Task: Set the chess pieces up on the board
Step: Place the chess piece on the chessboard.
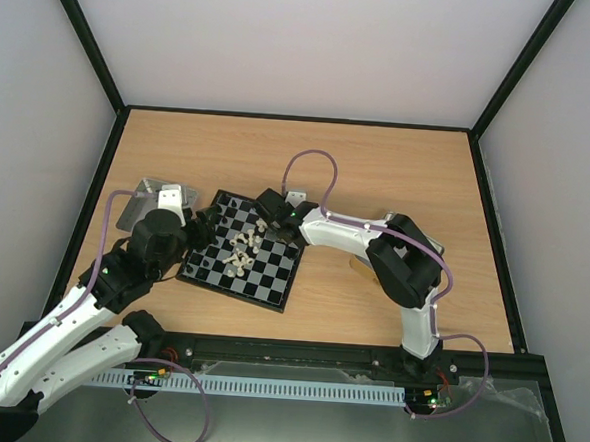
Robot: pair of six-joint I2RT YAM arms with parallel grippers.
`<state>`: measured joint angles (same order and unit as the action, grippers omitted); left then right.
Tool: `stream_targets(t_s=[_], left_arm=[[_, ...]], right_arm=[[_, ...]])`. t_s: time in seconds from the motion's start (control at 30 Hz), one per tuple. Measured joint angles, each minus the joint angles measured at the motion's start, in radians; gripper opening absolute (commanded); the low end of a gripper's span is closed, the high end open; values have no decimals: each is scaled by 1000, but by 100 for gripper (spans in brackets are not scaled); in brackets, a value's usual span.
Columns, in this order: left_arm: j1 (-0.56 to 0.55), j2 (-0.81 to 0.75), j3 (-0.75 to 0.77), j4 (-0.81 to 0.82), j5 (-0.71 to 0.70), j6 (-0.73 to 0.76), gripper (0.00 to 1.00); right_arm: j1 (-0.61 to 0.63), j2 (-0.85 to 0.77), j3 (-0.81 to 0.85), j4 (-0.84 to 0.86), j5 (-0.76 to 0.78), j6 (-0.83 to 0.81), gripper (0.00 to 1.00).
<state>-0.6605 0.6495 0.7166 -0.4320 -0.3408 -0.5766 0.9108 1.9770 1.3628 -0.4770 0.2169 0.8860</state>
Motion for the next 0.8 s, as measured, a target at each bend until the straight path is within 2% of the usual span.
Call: stream_targets(t_s=[0.37,0.8], left_arm=[[0,0,0,0,0,0,63],[0,-6,0,0,-1,0,63]], right_arm=[[0,0,10,0,0,-12,16],[0,-54,17,-5,-26,-32,27]])
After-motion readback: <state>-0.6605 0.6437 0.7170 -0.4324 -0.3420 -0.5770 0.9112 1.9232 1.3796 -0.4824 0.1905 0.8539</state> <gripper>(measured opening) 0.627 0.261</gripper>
